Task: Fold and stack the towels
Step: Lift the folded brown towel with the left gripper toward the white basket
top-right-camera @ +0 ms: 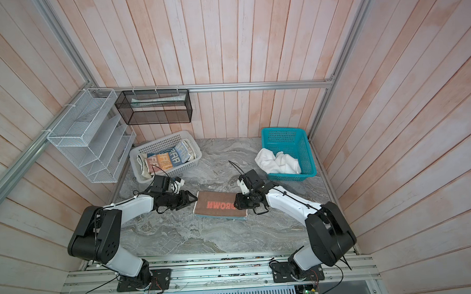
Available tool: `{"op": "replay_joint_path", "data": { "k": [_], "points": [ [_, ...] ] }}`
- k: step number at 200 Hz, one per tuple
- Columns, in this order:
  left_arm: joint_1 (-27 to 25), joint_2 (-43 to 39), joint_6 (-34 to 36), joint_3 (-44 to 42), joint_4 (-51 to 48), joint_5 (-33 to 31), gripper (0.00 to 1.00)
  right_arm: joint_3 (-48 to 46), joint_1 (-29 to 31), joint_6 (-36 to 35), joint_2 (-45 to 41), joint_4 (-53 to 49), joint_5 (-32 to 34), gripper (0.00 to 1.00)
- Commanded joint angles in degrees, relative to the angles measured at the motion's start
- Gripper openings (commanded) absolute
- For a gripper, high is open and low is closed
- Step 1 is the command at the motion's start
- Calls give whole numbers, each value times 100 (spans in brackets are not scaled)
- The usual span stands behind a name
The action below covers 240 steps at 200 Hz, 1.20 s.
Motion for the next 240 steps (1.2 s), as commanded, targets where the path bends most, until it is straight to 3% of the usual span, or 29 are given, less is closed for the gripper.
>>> {"op": "replay_joint_path", "data": {
  "k": [1, 82, 91, 124, 138, 148, 184, 240],
  "points": [
    [-23, 290, -64, 46, -44, 395, 59, 75, 95, -174, 357, 409, -111, 41],
    [-505, 970, -613, 220, 274, 423, 55, -381, 95, -482, 1089, 877, -569, 39],
    [-530, 1015, -673, 276, 282, 365, 49, -367, 90, -514, 1072, 886, -564, 39],
    [-833, 1004, -613, 774, -290, -471, 9, -85, 78, -518, 1153, 776, -670, 39],
    [-970, 953, -597, 1059, -545, -686, 0, -23, 78, -481, 1065, 883, -761, 39],
    [-1003, 912, -522, 1291, -774, -856, 0, 67, 70, -495, 965, 902, -761, 39],
    [-1005, 1038, 31, 2709, -1800, -1502, 0, 640, -39, -657, 575, 722, -488, 38],
    [-825, 2672, 895, 6440, -3631, -1682, 0, 776, -592, -520, 484, 967, -498, 36]
  ]
}}
